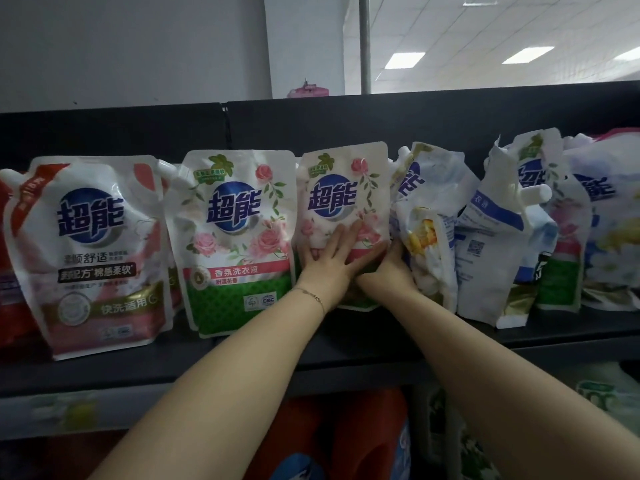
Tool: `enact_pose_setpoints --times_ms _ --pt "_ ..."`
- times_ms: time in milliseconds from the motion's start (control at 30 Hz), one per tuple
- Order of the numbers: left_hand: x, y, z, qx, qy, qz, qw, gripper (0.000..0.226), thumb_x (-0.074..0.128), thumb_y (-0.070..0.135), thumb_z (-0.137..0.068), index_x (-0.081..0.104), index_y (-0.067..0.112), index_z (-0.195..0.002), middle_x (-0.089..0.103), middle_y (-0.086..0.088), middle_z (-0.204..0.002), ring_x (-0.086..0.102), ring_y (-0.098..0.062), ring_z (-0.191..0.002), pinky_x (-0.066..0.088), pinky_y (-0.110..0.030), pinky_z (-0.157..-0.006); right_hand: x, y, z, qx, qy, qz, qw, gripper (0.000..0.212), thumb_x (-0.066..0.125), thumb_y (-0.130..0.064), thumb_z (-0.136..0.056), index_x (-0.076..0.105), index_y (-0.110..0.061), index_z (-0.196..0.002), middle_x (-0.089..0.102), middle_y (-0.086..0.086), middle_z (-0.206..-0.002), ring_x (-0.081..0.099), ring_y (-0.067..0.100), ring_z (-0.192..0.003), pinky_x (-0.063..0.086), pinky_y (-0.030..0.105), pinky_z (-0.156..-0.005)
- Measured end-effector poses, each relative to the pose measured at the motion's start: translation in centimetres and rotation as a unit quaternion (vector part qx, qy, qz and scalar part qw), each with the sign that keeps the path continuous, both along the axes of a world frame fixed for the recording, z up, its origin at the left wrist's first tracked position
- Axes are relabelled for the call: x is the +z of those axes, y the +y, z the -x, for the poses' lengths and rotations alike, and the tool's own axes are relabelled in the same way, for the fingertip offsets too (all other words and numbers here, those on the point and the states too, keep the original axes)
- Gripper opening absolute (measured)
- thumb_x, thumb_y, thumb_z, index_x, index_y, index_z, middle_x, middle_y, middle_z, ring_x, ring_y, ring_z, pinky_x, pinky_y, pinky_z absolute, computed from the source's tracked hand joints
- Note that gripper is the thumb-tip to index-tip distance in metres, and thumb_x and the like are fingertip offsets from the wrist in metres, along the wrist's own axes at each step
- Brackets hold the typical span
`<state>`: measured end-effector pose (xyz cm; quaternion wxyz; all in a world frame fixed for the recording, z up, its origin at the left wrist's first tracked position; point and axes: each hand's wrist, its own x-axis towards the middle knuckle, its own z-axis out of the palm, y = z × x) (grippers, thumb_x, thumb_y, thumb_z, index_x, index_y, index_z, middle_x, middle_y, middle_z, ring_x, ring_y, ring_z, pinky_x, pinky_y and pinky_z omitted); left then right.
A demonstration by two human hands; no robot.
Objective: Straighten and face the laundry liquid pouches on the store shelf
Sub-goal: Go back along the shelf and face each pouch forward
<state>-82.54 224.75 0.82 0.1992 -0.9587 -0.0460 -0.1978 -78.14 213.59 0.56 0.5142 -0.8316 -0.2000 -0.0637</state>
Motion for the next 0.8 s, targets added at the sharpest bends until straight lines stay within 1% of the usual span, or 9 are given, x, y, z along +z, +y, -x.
enact_pose_setpoints --times_ms 100,167,233,300,400,500,567,700,800 --pt "-0.5 -0.8 -1.3 0.046 -0.015 -0.004 0.999 0.088 0.049 0.031 -0.097 -0.025 0.051 -0.14 -0.041 0.003 -0.149 -0.031 -0.025 -0.141 0.003 -0.078 -0.099 -0.2 -0.3 -0.4 -0.005 -0.026 0.001 1.0 0.108 0.072 -0.026 -0.081 -0.011 -0.014 -0.15 0.028 0.014 -0.152 0.038 0.03 -0.134 0.035 0.035 -0.105" --pt "-0.8 -1.5 -2.2 0.07 -0.022 0.014 0.997 0.089 0.049 0.026 -0.097 -0.026 0.053 -0.139 -0.042 0.004 -0.148 -0.035 -0.028 -0.138 0.001 -0.079 -0.097 -0.5 -0.4 -0.5 -0.017 -0.05 0.008 0.999 0.098 0.067 -0.029 -0.085 -0.005 -0.013 -0.15 0.029 0.015 -0.151 0.04 0.03 -0.133 0.034 0.035 -0.106" --pt "-0.9 -2.0 -3.0 0.071 -0.019 0.041 0.996 0.086 0.045 0.03 -0.099 -0.028 0.054 -0.137 -0.043 0.004 -0.148 -0.038 -0.03 -0.136 -0.001 -0.079 -0.096 -0.8 -0.5 -0.8 -0.023 -0.07 0.02 0.997 0.094 0.064 -0.031 -0.088 -0.003 -0.014 -0.151 0.027 0.014 -0.153 0.037 0.028 -0.135 0.03 0.033 -0.109" --pt "-0.6 -2.1 -3.7 0.08 -0.007 0.057 0.995 0.088 0.047 0.031 -0.098 -0.03 0.054 -0.136 -0.046 0.004 -0.146 -0.041 -0.031 -0.134 -0.003 -0.08 -0.095 -1.2 -0.7 -1.0 -0.019 -0.078 0.029 0.996 0.097 0.064 -0.035 -0.087 -0.007 -0.019 -0.151 0.021 0.011 -0.156 0.032 0.026 -0.138 0.026 0.034 -0.112" --pt "0.0 -2.5 -4.9 0.111 0.008 0.078 0.991 0.087 0.047 0.036 -0.098 -0.029 0.051 -0.138 -0.046 0.0 -0.146 -0.042 -0.034 -0.133 -0.006 -0.078 -0.096 -1.5 -0.7 -1.5 -0.017 -0.075 0.04 0.996 0.1 0.064 -0.035 -0.087 -0.012 -0.024 -0.151 0.019 0.009 -0.157 0.03 0.025 -0.138 0.026 0.032 -0.11" --pt "0.2 -2.8 -6.1 0.138 0.012 0.085 0.987 0.084 0.045 0.046 -0.096 -0.027 0.048 -0.139 -0.045 -0.003 -0.146 -0.042 -0.037 -0.131 -0.007 -0.078 -0.096 -1.6 -0.6 -2.1 -0.024 -0.08 0.038 0.996 0.101 0.062 -0.04 -0.086 -0.014 -0.025 -0.15 0.017 0.01 -0.158 0.025 0.026 -0.141 0.022 0.036 -0.116" --pt "0.1 -2.5 -6.8 0.147 0.008 0.081 0.986 0.086 0.046 0.049 -0.095 -0.028 0.048 -0.139 -0.046 -0.004 -0.145 -0.043 -0.038 -0.13 -0.007 -0.079 -0.095 -1.6 -0.5 -2.3 -0.029 -0.073 0.055 0.995 0.103 0.062 -0.037 -0.085 -0.017 -0.025 -0.149 0.017 0.011 -0.158 0.025 0.028 -0.142 0.023 0.038 -0.116" --pt "-0.5 -1.9 -6.9 0.103 -0.011 0.065 0.992 0.081 0.041 0.051 -0.096 -0.027 0.046 -0.141 -0.043 -0.003 -0.148 -0.039 -0.039 -0.133 -0.003 -0.08 -0.096 -1.6 -0.3 -2.3 -0.044 -0.062 0.097 0.992 0.106 0.063 -0.032 -0.085 -0.02 -0.023 -0.149 0.015 0.012 -0.158 0.021 0.028 -0.143 0.02 0.037 -0.115" --pt "-1.1 -1.1 -6.3 0.039 -0.038 0.049 0.997 0.081 0.041 0.043 -0.098 -0.027 0.042 -0.142 -0.039 -0.001 -0.151 -0.035 -0.038 -0.136 -0.002 -0.08 -0.096 -1.5 0.1 -1.9 -0.059 -0.06 0.121 0.989 0.108 0.064 -0.028 -0.084 -0.022 -0.023 -0.149 0.006 0.011 -0.159 0.011 0.028 -0.145 0.015 0.037 -0.117"
